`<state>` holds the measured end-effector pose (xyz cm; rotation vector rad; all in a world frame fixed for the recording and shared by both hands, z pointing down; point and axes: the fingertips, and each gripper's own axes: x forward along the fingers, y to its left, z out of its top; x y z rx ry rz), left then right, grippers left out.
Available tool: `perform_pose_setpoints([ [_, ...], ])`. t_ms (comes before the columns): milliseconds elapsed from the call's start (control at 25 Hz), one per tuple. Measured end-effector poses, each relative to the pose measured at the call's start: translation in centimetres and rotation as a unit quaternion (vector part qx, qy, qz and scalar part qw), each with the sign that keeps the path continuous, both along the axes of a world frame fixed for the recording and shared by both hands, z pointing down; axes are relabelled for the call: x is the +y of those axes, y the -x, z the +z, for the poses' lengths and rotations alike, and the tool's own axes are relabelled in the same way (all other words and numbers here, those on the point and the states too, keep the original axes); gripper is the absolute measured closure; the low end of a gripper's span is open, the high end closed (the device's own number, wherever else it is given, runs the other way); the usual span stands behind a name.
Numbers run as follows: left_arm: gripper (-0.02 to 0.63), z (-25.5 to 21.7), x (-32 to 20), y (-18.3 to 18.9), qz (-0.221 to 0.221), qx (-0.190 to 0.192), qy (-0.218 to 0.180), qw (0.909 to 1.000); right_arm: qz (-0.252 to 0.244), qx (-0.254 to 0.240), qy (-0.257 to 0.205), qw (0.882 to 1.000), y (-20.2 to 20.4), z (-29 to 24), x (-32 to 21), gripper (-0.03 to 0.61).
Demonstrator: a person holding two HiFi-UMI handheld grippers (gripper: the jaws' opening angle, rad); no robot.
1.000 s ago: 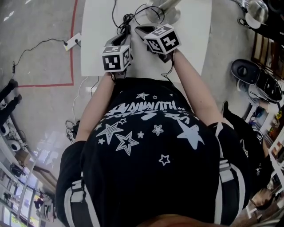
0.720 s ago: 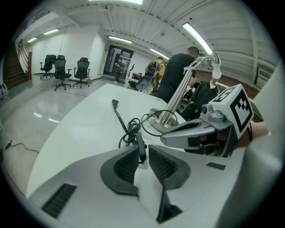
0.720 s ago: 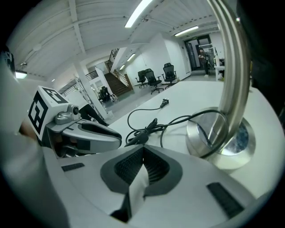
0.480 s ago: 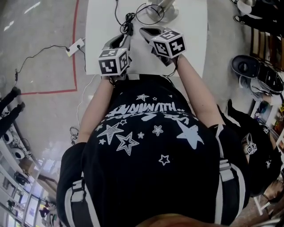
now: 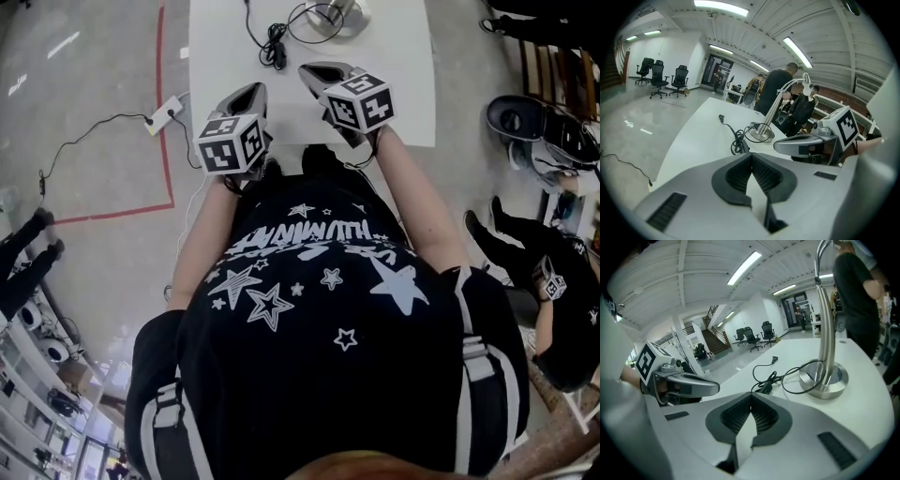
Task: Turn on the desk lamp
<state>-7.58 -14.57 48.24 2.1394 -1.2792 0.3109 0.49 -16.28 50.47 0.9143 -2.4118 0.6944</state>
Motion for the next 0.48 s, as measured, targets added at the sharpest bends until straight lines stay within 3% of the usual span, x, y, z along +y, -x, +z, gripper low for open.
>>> perform_pose_setpoints([
  [480, 0.606, -2.8, 3.0, 2.9, 0.047, 0.025, -0.044, 0.9977, 0.059, 0.017, -0.031, 0.998, 1.2, -1.2, 5.8, 0.574],
])
